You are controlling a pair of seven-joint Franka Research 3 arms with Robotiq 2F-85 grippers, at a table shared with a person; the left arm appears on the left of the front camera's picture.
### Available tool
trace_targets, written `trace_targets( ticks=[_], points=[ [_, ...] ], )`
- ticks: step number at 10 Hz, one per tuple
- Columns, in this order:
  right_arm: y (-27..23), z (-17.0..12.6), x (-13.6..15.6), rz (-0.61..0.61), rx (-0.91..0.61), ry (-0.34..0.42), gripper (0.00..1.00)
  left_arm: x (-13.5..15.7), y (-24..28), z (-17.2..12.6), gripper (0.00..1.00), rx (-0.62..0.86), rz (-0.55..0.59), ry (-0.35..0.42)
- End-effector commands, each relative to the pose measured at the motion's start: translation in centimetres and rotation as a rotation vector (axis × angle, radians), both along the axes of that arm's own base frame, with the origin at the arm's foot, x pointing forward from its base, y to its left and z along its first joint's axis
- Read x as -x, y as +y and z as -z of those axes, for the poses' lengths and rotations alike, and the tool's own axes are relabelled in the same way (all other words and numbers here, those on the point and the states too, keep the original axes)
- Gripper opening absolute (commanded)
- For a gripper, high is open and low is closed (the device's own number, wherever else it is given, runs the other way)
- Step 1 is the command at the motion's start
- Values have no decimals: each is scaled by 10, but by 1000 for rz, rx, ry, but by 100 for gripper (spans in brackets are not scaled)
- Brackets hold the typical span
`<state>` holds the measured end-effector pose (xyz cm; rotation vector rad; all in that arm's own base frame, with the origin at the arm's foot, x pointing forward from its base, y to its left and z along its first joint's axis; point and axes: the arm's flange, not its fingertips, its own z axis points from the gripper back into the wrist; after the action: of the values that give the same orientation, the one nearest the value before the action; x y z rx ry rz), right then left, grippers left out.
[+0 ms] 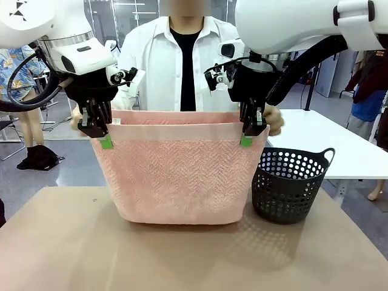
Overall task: Fold the towel.
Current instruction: Release the end of the 100 cm Hotel Towel you were holding and grab the top end of the folded side.
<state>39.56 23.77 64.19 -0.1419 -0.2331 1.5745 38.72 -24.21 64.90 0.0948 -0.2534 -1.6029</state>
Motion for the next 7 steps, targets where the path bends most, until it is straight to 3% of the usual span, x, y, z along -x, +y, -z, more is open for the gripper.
trace_targets(
  ticks=[1, 7],
  points=[
    [-1, 1, 0, -2, 5, 0, 0, 0, 0, -2, 0, 2, -1, -5],
    [-1, 1, 0, -2, 5, 0, 0, 0, 0, -2, 0, 2, -1, -5]
  ],
)
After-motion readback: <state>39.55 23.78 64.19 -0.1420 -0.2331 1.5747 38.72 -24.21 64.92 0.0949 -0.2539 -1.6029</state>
